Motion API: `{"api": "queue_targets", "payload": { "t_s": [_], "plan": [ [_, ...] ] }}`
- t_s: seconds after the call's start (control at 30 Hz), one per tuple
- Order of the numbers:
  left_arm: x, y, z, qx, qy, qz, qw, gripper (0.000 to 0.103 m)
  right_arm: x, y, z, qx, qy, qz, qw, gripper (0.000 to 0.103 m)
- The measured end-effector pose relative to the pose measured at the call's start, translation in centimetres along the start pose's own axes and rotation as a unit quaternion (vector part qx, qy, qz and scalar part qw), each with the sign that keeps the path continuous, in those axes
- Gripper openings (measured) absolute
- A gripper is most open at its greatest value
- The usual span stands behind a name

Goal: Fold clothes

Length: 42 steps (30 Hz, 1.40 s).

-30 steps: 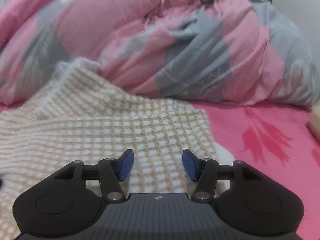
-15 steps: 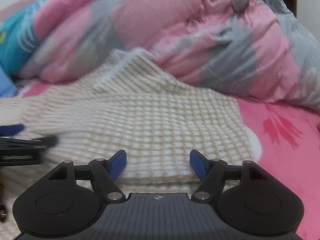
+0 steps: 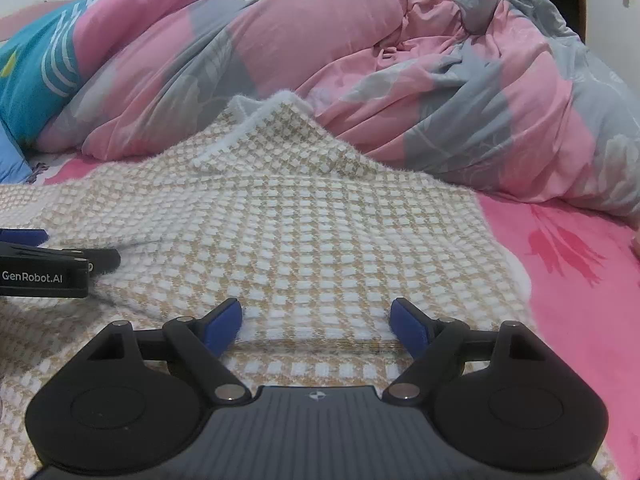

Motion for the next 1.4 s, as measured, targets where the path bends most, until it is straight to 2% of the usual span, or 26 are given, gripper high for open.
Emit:
{"api": "queue_targets", "payload": {
  "t_s": [0.57,0.8,1.17,1.27,1.4],
  "plan": [
    [0.1,0.0,0.3,0.011,0.011,-0.003,0.9999,0.103,-0.1,-0.1,0.4,0.017,0.012,0.006,1.0,0.085],
    [0.2,0.3,0.5,0.02,0.019,-0.015,0.9995,0.103,-0.2,-0.2,0.7,0.027,0.019,0.011,0.999,0.085],
    [0.0,0.2,1.0,0.029,0.034,-0.01,0.9989,0.103,-0.3,-0.2,1.4,0.053,0.04,0.017,0.998,0.086],
    [-0.1,0.5,0.8,0.032,0.046,-0.017,0.9983,0.103,-0.4,-0.3,1.4,0.057,0.043,0.018,0.997,0.086],
    [-1.1,0.6,-0.7,0.022,0.082,-0.012,0.9963,0.103,-0.4,-0.3,1.7,0.065,0.051,0.02,0.996,0.086]
  ]
}}
Point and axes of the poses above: each gripper's, at about its wrist camera, not at the fingertips, and x roughly the way its jaws point, z to its right, y to its top, the point moved 4 cm from there along x, roughly the way its jaws point, and after that the axes turned 1 degree about x, right-handed, at the moved point
